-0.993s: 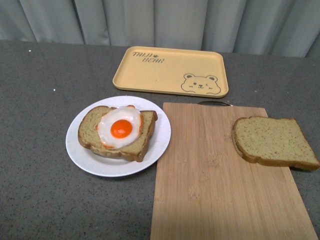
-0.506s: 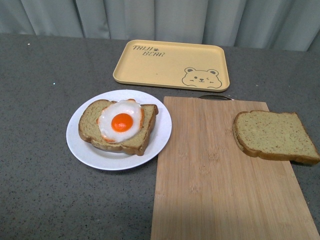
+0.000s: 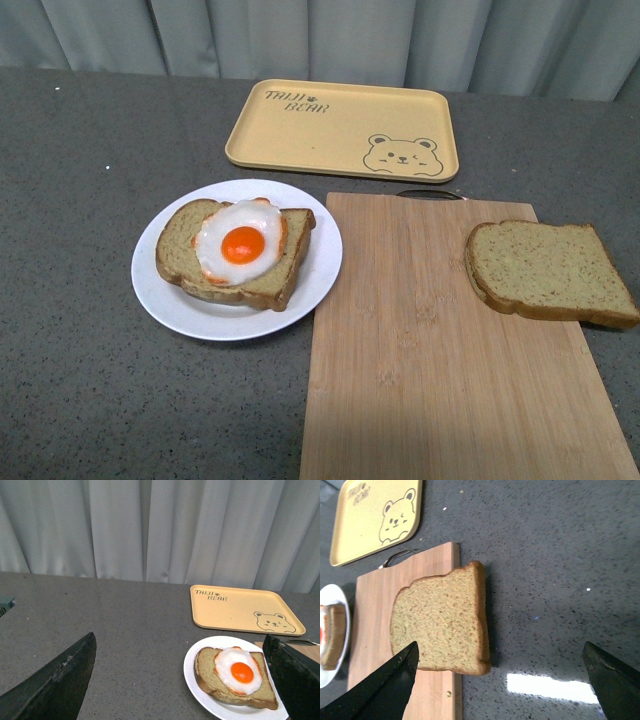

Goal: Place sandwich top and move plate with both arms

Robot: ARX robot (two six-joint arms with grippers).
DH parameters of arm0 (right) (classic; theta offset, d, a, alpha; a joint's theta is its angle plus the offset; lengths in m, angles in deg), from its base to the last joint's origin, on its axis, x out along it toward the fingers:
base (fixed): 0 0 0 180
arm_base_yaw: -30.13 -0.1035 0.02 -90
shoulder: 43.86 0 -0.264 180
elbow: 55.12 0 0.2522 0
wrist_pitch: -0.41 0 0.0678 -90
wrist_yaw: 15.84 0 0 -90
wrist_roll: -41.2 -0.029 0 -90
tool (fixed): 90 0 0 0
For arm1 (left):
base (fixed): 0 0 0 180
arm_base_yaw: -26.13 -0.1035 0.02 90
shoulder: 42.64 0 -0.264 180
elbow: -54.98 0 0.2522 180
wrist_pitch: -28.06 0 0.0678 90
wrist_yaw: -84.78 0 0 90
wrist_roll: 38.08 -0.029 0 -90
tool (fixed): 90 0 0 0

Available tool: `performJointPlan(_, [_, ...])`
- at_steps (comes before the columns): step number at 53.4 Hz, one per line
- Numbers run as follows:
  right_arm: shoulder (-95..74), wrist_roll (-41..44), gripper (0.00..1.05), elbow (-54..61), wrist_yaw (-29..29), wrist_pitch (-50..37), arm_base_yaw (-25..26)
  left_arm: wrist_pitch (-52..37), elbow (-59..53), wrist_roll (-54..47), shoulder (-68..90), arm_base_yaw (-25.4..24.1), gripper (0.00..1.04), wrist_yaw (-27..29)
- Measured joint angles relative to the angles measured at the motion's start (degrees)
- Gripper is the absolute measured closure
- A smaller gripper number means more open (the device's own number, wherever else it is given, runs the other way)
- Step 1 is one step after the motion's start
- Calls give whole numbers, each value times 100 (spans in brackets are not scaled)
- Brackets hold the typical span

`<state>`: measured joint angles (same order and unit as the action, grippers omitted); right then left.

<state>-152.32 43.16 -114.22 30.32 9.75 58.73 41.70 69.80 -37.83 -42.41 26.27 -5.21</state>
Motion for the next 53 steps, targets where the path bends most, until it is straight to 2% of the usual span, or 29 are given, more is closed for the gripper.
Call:
performJointPlan(5, [-492,114,9,-396,-326,476,-50,0,0,0,0,0,7,0])
performJointPlan(13, [-1082,195,9,-852,-348,809,-240,0,0,0,0,0,7,-2])
performJointPlan(25, [-1502,-157,9,-1198,-608,544,-629,0,0,0,0,0,7,-2])
performJointPlan(37, [-1869,-334,10,-1366,-431,566,-997,0,0,0,0,0,7,-2])
performJointPlan(43, [-1926,-442,25,-1368,-404,459,-1134,0,0,0,0,0,7,-2])
performJointPlan(53, [-1958,-647,57,-1381,-175,323,-1279,0,0,2,0,0,7,0])
